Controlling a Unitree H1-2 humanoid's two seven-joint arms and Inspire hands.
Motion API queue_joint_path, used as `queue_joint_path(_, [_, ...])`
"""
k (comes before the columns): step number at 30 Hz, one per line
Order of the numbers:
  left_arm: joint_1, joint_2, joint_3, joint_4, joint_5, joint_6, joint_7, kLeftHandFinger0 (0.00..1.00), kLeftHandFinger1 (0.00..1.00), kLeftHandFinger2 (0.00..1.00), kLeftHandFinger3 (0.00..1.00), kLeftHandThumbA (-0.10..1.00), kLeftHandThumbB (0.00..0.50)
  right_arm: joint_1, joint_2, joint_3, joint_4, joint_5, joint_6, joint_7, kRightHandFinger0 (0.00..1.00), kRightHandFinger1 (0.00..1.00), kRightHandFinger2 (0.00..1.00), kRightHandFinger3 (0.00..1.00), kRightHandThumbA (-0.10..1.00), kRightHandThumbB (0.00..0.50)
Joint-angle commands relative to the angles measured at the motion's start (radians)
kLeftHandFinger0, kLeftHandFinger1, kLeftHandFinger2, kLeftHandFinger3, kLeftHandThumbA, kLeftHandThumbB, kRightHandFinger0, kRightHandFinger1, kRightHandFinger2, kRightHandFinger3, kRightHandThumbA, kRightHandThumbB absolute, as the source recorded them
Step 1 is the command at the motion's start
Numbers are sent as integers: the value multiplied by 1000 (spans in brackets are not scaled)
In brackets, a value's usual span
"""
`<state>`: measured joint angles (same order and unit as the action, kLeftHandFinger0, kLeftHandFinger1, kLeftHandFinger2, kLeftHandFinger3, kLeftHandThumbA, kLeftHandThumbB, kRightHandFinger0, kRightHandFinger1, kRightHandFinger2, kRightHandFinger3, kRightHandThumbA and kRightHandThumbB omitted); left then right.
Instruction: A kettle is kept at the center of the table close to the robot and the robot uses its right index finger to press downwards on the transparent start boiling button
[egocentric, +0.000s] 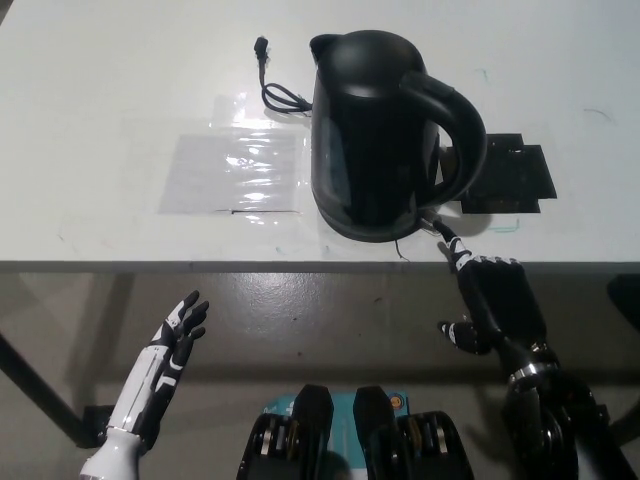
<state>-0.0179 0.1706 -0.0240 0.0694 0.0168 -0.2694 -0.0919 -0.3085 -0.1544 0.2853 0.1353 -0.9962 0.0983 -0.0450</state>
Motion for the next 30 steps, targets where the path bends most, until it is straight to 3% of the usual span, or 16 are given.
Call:
queue_joint_path(1, [-23,12,6,-24,0,-35,-8,1000,1000,1000,1000,951,407,-42,-11,5,-12,5,15,-13,0,0,0,1000,1000,282])
queue_joint_path(30, [-33,13,3,-34,0,-14,-14,1000,1000,1000,1000,930,398,-76,-18,3,35,21,20,-22,0,0,0,1000,1000,257])
